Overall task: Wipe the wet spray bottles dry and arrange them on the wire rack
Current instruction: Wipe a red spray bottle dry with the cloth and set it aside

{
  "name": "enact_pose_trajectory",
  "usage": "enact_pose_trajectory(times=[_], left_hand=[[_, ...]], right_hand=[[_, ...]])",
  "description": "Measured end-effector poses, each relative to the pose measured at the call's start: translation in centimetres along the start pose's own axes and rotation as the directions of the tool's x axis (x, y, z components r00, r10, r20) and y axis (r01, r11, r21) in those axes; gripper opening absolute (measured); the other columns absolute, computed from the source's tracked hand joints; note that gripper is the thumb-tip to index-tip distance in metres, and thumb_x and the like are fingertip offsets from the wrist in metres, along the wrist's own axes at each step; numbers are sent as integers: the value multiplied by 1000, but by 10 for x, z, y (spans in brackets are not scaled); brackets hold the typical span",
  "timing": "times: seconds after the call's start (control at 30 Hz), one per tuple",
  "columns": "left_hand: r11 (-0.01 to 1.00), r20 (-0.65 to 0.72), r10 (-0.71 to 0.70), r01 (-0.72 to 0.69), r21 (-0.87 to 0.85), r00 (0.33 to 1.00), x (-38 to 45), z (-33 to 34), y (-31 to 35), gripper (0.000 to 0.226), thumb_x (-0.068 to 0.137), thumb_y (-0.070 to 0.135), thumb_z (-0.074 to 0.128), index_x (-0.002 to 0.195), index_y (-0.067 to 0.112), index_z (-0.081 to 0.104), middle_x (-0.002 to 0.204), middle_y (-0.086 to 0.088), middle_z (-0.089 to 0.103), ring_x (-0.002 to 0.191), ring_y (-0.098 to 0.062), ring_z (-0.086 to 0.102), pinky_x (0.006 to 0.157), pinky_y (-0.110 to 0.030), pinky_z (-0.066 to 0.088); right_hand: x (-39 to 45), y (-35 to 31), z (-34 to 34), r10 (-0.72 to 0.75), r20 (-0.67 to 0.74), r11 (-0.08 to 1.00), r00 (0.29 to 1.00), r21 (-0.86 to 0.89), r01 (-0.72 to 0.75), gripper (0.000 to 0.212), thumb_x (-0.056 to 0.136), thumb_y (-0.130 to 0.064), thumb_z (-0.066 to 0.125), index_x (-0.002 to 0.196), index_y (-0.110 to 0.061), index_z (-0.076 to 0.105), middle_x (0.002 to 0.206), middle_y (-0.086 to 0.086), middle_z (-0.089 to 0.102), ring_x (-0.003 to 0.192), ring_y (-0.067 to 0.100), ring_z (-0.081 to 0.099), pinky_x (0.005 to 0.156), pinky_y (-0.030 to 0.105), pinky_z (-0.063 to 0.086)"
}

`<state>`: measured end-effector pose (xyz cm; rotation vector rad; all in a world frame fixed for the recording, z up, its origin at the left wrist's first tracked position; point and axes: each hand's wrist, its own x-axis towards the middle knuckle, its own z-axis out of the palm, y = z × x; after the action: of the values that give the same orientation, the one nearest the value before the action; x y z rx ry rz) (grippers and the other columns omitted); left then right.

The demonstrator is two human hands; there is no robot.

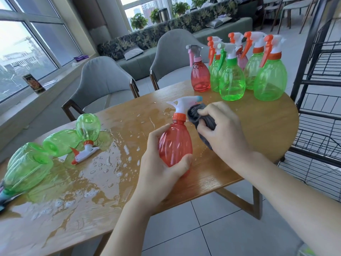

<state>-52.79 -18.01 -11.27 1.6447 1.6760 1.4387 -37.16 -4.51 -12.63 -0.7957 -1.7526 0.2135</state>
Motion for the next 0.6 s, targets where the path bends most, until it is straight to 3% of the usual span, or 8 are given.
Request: enact_pose_trajectory(times=[0.07,0.17,0.3,0.43,0.5,0.6], left_hand=[[1000,-10,-21,21,-24,1000,0,-1,-1,74,76,34,89,137,45,49,123,26,68,111,-7,72,92,-29,59],[999,-7,-26,25,-21,1000,-1,-3,-2,74,77,34,90,137,46,49,124,25,69,113,-9,72,95,-34,60],[1000,-1,-20,20,-8,1000,-3,-3,-1,73,77,34,90,136,47,48,123,27,67,112,-8,72,93,-32,61],[998,-32,-47,46,-45,998,-3,-4,-3,75,75,34,90,137,42,50,122,28,68,112,-6,72,96,-37,61],[997,-29,-54,52,-53,998,-4,-6,-5,77,74,34,91,139,40,50,124,25,69,113,-8,72,96,-38,61],[997,-16,-62,61,-51,998,-4,-8,-5,78,74,37,91,139,40,49,125,21,69,114,-10,73,95,-37,62]], right_hand=[[-6,-2,3,11,42,1000,999,-10,-10,21,81,7,74,99,-2,69,100,11,60,89,13,52,78,16,36],[0,-5,-2,0,-2,1000,1000,-6,0,22,82,6,73,102,-2,71,100,11,61,89,12,53,78,13,37],[5,-9,-4,-17,-44,1000,999,-27,15,21,82,5,73,103,-2,70,101,11,63,89,8,51,81,2,33],[-5,4,-1,78,69,996,995,-48,-75,20,78,7,75,94,-3,70,101,11,65,88,15,56,75,14,34],[-9,9,-4,108,113,994,988,-41,-104,19,78,8,74,92,-5,72,100,9,67,88,16,61,75,10,37],[-4,5,-17,216,75,976,974,15,-218,18,84,1,74,98,-10,74,95,0,70,85,2,56,75,2,38]])
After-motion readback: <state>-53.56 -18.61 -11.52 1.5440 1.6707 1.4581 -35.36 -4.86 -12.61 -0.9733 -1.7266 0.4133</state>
